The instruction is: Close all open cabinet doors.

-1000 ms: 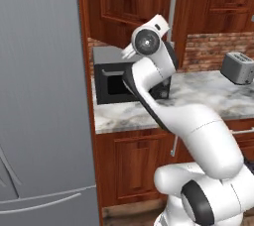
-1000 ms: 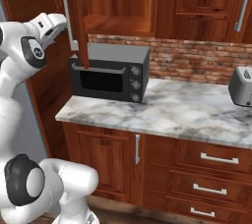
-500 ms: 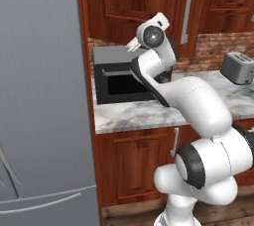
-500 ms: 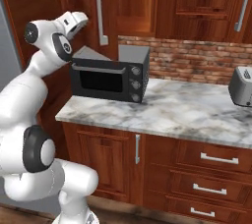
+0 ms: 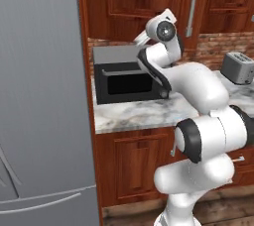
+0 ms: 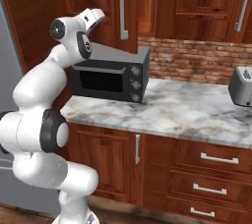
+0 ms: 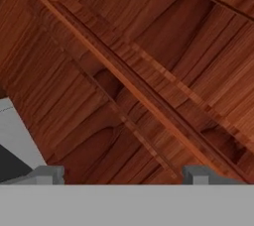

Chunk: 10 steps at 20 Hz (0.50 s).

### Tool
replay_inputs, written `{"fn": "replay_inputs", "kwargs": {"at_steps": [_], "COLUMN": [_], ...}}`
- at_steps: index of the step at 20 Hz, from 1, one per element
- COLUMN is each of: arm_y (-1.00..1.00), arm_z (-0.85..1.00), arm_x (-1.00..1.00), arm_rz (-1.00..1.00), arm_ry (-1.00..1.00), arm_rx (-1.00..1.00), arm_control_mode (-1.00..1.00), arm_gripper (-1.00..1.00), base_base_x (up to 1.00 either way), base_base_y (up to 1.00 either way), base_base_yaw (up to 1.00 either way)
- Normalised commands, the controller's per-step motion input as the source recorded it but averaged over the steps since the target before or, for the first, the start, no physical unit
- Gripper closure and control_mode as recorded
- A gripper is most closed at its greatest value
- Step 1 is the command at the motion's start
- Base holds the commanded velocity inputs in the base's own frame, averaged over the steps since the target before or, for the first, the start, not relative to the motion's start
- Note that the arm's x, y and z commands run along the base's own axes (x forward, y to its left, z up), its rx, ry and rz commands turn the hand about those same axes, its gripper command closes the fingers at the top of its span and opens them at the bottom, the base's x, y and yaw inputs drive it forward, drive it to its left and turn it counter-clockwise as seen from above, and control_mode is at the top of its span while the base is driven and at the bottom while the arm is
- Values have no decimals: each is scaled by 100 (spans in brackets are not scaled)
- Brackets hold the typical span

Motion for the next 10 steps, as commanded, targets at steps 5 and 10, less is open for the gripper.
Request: {"fn": "replay_inputs", "kwargs": {"at_steps": [5,10], "arm_y": [-31,-21], "arm_z": [0,0], "arm_x": [77,86], "arm_rz": [6,6], "arm_ry": [0,0], "arm_rx": [0,0], "arm_control_mode": [-100,-100], "arm_gripper": [-100,-100], "base_base_x": [0,0], "base_base_y": [0,0], "base_base_yaw": [0,0]}}
